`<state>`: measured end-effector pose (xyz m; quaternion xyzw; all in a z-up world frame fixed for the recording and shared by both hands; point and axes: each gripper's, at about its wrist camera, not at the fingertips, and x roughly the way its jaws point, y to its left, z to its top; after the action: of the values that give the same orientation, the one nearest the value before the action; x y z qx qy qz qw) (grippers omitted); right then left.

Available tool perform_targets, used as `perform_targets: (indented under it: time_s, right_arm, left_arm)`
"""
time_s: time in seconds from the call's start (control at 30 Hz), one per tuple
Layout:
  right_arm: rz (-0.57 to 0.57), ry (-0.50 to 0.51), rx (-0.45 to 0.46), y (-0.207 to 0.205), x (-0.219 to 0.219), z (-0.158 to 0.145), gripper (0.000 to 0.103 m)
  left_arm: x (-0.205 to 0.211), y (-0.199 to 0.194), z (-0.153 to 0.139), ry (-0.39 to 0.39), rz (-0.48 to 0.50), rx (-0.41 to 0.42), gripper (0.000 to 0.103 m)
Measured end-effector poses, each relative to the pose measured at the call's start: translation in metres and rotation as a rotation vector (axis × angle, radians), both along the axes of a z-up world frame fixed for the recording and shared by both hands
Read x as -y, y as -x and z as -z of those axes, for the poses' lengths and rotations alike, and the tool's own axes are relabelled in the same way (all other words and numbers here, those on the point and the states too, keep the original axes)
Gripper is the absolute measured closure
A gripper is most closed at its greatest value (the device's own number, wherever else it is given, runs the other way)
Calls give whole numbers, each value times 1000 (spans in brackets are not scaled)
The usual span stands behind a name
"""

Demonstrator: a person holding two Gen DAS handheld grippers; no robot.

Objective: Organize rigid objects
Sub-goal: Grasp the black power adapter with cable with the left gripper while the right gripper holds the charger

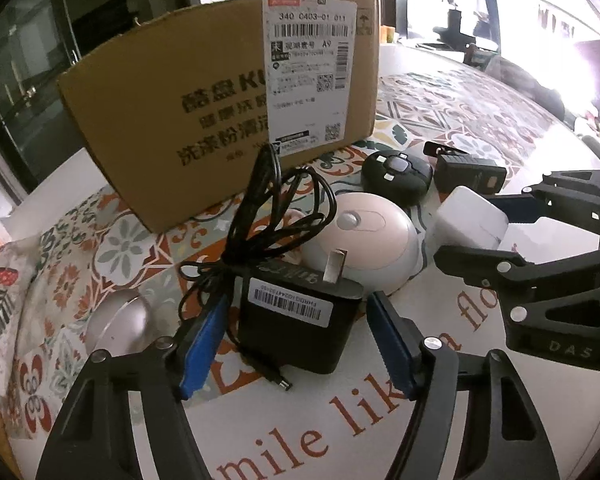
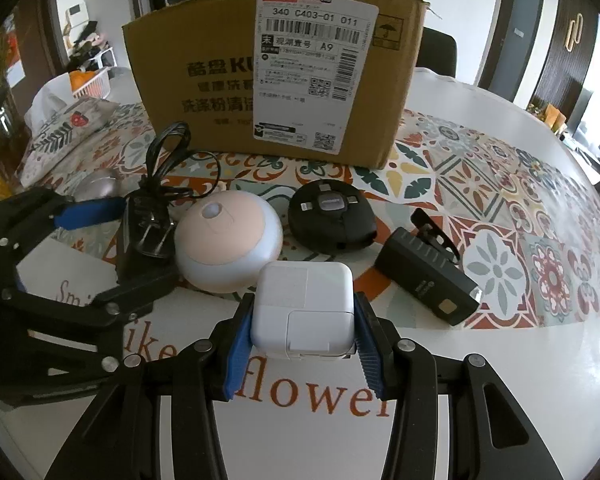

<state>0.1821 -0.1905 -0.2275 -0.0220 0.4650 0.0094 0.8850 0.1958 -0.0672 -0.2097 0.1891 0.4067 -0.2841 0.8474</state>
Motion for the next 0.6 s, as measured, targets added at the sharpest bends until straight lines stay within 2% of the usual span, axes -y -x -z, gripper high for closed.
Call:
perform_targets:
  time_s: [0.1, 0.2, 0.6]
  right_arm:
    - [-3, 0, -1, -1, -3, 1, 56]
    - [-3, 0, -4, -1, -4, 2, 56]
    - [-5, 1, 6, 3, -4, -3, 56]
  left_arm:
    - [0, -4, 4, 7, 12, -8, 34]
    - [1, -4, 8, 8, 20, -11, 45]
    - [-6, 6, -7, 23, -39, 34, 46]
